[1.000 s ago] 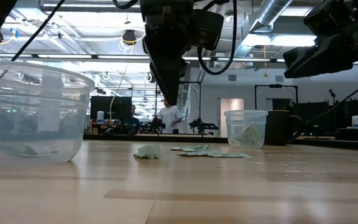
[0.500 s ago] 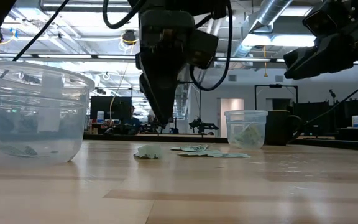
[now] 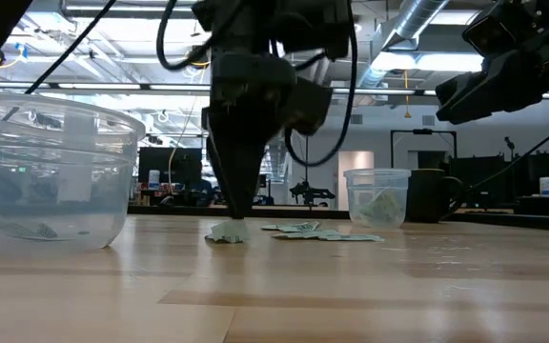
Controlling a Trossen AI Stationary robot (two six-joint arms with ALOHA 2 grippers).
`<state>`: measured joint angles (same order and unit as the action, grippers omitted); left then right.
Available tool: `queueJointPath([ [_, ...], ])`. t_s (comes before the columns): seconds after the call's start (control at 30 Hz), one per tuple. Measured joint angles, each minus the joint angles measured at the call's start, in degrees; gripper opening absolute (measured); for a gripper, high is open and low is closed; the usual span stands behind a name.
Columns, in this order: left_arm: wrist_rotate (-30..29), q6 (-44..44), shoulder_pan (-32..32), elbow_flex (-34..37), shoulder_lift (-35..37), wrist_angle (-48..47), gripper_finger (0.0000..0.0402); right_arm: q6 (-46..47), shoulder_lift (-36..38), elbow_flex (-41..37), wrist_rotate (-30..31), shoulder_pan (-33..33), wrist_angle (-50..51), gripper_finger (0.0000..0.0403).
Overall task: Pick and place Stevia / Truvia into bins
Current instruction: Put the stevia packet into the bottom transparent container
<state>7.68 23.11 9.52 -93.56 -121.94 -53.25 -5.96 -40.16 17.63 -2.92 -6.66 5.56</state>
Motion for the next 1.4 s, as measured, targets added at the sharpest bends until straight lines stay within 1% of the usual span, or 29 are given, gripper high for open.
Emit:
queueJointPath([
  [0.17, 2.0, -0.8, -0.1, -0.2, -1.4, 0.4, 0.0194, 0.0, 0.0, 0.0, 0.0, 0.0, 0.0, 0.0093],
  [0.33, 2.8, -2.5, -0.6, -0.3, -2.0, 0.2, 0.0194, 0.0, 0.0, 0.0, 0.0, 0.0, -0.2, 0.0093],
  [0.63, 5.4, -3.2, -1.4, 2.0, -1.9, 1.4, 0.0194, 0.0, 0.0, 0.0, 0.0, 0.0, -0.4, 0.0093],
  [0.77, 6.6, -3.7, -1.9, 2.7, -1.8, 2.2, 0.0184, 0.0, 0.0, 0.0, 0.0, 0.0, -0.4, 0.0093],
  [1.0, 7.4, -6.0, -2.0, 2.7, -1.8, 2.9, 0.0135, 0.0, 0.0, 0.0, 0.0, 0.0, -0.4, 0.0093],
  [1.4, 7.5, -8.9, -2.0, 1.6, -2.0, 2.8, 0.0018, 0.0, 0.0, 0.0, 0.0, 0.0, -0.4, 0.0093],
])
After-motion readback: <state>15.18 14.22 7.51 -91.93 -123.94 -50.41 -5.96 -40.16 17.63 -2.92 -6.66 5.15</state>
